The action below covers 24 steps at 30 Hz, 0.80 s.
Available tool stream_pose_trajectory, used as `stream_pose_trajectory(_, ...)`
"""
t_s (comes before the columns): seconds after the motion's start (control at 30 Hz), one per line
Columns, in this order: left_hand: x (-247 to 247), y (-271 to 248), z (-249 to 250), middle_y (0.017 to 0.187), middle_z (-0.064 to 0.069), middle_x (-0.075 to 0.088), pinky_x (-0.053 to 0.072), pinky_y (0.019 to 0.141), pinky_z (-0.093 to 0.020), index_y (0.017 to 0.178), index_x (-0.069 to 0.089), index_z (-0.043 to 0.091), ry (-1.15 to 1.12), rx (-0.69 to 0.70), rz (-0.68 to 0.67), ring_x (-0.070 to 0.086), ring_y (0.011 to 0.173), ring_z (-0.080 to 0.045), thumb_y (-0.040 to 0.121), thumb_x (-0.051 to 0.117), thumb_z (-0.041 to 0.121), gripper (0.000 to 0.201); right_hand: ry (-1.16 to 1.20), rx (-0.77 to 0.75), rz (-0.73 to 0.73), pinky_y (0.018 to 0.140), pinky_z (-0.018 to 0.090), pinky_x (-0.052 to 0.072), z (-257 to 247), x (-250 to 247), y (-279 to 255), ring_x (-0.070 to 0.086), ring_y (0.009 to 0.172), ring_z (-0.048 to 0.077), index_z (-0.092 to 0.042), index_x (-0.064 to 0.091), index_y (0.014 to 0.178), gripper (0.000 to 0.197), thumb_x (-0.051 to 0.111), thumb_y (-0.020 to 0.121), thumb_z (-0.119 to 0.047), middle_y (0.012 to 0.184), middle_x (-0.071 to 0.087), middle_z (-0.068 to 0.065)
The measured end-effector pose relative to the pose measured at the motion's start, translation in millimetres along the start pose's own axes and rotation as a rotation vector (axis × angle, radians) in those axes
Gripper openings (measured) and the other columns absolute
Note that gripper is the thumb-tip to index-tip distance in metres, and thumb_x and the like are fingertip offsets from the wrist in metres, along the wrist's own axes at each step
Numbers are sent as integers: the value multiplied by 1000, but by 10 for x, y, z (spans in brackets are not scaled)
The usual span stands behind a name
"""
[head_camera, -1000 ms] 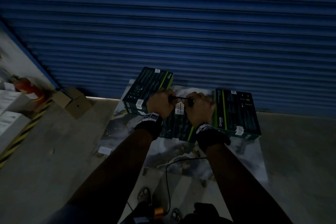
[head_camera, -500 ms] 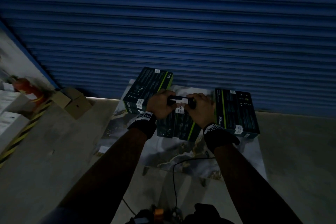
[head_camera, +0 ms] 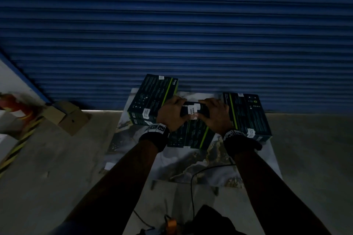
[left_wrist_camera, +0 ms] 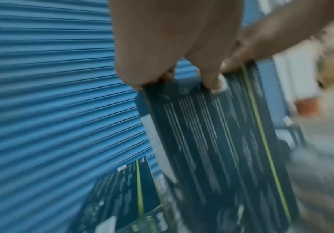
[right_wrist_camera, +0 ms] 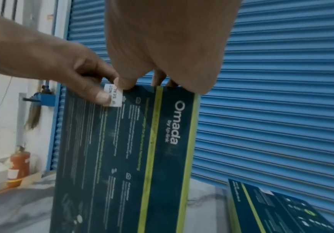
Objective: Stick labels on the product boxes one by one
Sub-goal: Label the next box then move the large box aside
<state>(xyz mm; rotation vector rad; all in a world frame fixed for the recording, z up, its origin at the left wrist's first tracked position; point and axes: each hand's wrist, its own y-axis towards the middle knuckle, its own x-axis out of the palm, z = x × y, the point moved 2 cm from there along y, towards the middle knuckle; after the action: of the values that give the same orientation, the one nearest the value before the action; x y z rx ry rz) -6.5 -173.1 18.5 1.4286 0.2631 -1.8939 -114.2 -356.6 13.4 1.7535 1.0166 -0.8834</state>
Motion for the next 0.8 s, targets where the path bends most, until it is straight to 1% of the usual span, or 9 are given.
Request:
stream_pose_trajectory(0.07,22,-25,-2,137,-8,53,54,95,-47,144,52,15,42,24,7,55,121,-32,83,71,64,80,-28,-10,8,100,46,32,-4,-2,-2,50,122,28,-31,57,138,58,63,90,-63,131,57,-1)
stream_pose_trajectory(0.13,26,-37,0,137,-9,53,54,94,-47,144,52,14,56,22,2,54,121,-33,82,75,60,81,-40,-35,10,100,47,34,10,7,-9,49,122,29,-30,55,139,59,62,91,-62,132,56,0)
stream_pose_trajectory(0.23,16,13,-12,140,-9,51,54,95,-50,145,49,14,80,27,-32,52,124,-33,78,80,54,84,-76,-104,-16,99,50,38,49,8,14,50,119,32,-25,53,143,67,52,91,-67,134,55,4)
stream_pose_trajectory(0.33,64,71,-67,143,-8,49,53,97,-51,148,46,16,94,34,-50,50,128,-33,78,78,58,88,-106,-147,-45,99,50,40,101,22,56,50,120,33,-23,49,146,72,46,91,-69,137,52,5)
stream_pose_trajectory(0.43,58,149,-76,144,-10,51,53,99,-50,148,49,14,78,34,-31,51,128,-34,79,63,74,92,-116,-151,-52,100,49,40,145,40,119,49,122,33,-23,46,149,71,49,93,-67,139,50,5)
stream_pose_trajectory(0.5,32,192,-58,144,-10,53,52,100,-47,146,52,14,85,20,3,52,128,-34,85,55,78,89,-122,-157,-75,101,49,39,166,54,170,47,124,33,-23,43,151,71,53,94,-64,141,49,5)
stream_pose_trajectory(0.57,32,233,-54,145,-9,52,52,100,-46,146,52,14,95,-1,15,51,129,-33,88,58,72,82,-128,-158,-103,103,49,37,178,56,212,46,127,33,-23,42,152,73,61,91,-59,143,47,6)
stream_pose_trajectory(0.63,51,262,-58,145,-7,51,53,98,-47,146,51,15,102,-13,-2,50,128,-32,86,63,70,81,-131,-161,-104,105,49,36,196,49,244,47,128,34,-22,43,151,76,67,88,-56,144,48,5)
stream_pose_trajectory(0.8,72,298,-78,144,-8,49,53,95,-49,148,47,14,131,-5,-53,48,127,-33,81,72,64,88,-131,-148,-77,103,47,38,191,61,293,51,126,34,-20,49,147,76,69,84,-59,140,53,5)
